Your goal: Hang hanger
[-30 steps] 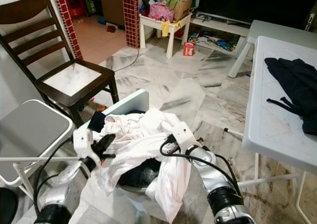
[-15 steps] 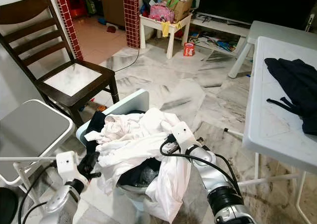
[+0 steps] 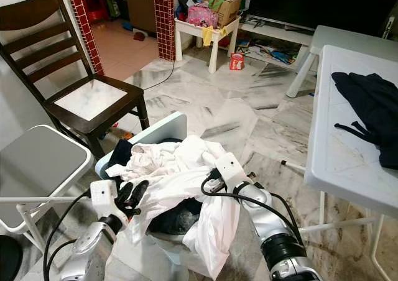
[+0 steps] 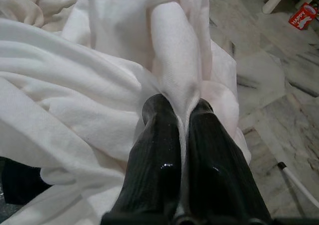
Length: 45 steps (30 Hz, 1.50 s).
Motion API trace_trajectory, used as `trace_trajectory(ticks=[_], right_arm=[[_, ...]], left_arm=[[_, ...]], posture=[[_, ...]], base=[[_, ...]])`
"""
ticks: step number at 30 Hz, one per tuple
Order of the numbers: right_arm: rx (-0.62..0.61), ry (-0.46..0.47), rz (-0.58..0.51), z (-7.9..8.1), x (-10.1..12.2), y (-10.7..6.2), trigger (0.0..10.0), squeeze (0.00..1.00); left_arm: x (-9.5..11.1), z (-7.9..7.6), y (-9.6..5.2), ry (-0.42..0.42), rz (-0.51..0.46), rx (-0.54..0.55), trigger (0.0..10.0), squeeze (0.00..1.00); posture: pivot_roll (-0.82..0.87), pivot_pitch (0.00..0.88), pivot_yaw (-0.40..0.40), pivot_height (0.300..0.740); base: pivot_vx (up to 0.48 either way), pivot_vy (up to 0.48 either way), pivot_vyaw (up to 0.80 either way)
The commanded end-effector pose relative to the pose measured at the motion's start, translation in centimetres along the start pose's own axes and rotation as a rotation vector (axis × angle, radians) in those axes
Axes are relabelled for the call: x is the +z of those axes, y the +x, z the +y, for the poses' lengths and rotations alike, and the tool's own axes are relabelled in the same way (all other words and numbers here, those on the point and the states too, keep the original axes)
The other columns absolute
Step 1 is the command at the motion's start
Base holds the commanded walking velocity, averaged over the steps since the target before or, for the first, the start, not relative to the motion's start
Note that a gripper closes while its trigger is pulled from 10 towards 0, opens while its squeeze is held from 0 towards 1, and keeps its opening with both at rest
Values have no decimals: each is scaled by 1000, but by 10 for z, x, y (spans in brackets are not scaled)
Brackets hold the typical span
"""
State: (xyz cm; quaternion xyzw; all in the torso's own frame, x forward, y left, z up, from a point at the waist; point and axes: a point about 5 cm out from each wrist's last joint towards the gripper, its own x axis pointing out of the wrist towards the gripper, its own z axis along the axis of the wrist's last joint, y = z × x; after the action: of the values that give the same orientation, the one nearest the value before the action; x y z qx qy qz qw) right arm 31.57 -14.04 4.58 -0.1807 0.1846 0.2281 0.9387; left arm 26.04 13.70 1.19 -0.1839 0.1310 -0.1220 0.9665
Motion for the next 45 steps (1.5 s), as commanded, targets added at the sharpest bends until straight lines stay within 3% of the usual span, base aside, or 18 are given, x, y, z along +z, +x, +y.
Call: trace_trajectory(ticks=[1, 11, 16, 17, 22, 23, 24, 25, 26, 33, 45], right_arm=[[-6, -19, -9, -5, 4, 0, 0, 0], [-7, -22, -9, -6, 3, -2, 0, 0], [-7, -26, -12, -6, 4, -2, 0, 0], [-7, -26, -12, -6, 3, -2, 0, 0], [-11, -25, -9, -7, 2, -4, 0, 0], [-12, -24, -9, -7, 2, -4, 0, 0], [-13, -24, -10, -7, 2, -4, 0, 0], [-13, -24, -10, -7, 2, -4, 0, 0], [-14, -23, -10, -7, 2, -4, 0, 0], [-22, -16, -10, -7, 1, -5, 0, 0], [-24, -14, -10, -6, 0, -5, 0, 0]], left_arm=[[-3, -2, 1, 9, 22, -19, 10000, 1000], [-13, 0, 2, 8, 120, -65, 10000, 1000], [-16, 6, 6, 57, 196, -26, 10000, 1000], [-17, 9, 7, 49, 216, -8, 10000, 8], [-23, 14, 9, 56, 321, -14, 10000, 0], [-25, 14, 10, 57, 363, -20, 7373, 0], [-22, 14, 11, 77, 353, -24, 4000, 0], [-22, 14, 11, 81, 347, -25, 4000, 0], [-22, 14, 12, 70, 355, -26, 0, 0], [-28, 13, 14, 58, 424, -41, 0, 0], [-26, 12, 17, 61, 403, -29, 0, 0]], posture=[[-90, 15, -36, 740], [-98, 17, -38, 740], [-105, 19, -35, 740], [-108, 19, -33, 740], [-115, 22, -29, 740], [-116, 23, -29, 740], [-117, 23, -26, 740], [-117, 23, -26, 740], [-119, 23, -24, 740], [-126, 22, -12, 740], [-122, 23, -12, 740]], base=[[0, 0, 0], [0, 0, 0], [0, 0, 0], [0, 0, 0], [0, 0, 0], [0, 0, 0], [0, 0, 0], [0, 0, 0], [0, 0, 0], [0, 0, 0], [0, 0, 0]])
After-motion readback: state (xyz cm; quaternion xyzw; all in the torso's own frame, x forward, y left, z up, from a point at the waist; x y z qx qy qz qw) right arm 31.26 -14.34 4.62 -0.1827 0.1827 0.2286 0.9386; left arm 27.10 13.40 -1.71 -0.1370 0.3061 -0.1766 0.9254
